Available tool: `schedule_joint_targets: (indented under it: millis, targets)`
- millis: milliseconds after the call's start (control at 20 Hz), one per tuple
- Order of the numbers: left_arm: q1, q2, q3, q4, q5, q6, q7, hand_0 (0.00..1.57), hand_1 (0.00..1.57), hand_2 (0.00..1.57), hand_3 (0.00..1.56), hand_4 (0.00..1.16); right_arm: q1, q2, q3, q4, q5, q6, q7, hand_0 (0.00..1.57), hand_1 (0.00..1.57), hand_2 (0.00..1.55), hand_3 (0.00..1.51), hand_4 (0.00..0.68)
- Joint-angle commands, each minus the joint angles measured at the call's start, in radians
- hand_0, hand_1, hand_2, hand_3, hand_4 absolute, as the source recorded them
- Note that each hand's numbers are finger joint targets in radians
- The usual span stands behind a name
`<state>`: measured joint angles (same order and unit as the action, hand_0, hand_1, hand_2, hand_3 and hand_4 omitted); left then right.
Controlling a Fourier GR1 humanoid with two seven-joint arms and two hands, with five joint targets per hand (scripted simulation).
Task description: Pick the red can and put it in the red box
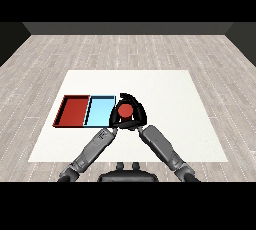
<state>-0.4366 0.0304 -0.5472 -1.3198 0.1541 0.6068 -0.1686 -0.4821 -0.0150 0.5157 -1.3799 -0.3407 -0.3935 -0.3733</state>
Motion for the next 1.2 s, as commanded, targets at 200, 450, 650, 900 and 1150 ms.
schedule_joint_targets:
  millis: [200,450,650,900,1150]
  targets:
    - [0.02,-0.029,-0.038,0.044,0.013,-0.018,-0.043,1.57,1.57,1.57,1.48,1.15,0.003,0.0,-0.053,-0.043,0.097,0.004,0.049,0.0,0.0,0.0,0.0,0.0]
    - [0.074,-0.03,-0.027,0.007,-0.03,-0.01,-0.017,1.57,1.57,1.57,1.48,1.14,0.052,-0.017,-0.088,-0.148,0.154,-0.032,0.086,0.0,0.0,0.0,0.0,0.0]
    - [0.068,-0.025,0.024,0.009,-0.002,-0.06,0.005,1.57,1.57,1.57,1.48,1.13,-0.021,-0.103,-0.219,-0.286,0.08,0.032,0.145,0.0,0.0,0.0,0.0,0.0]
    - [0.124,0.001,0.055,-0.047,-0.041,-0.07,-0.019,1.57,1.57,1.56,1.46,1.12,0.073,-0.129,-0.258,-0.456,0.119,-0.017,0.223,0.0,0.0,0.0,0.0,0.0]
    - [0.158,0.135,0.121,-0.185,-0.048,-0.111,0.043,1.57,1.57,1.57,1.47,1.14,0.224,-0.202,-0.389,-0.427,0.015,0.102,0.129,0.0,0.0,0.0,0.0,0.0]
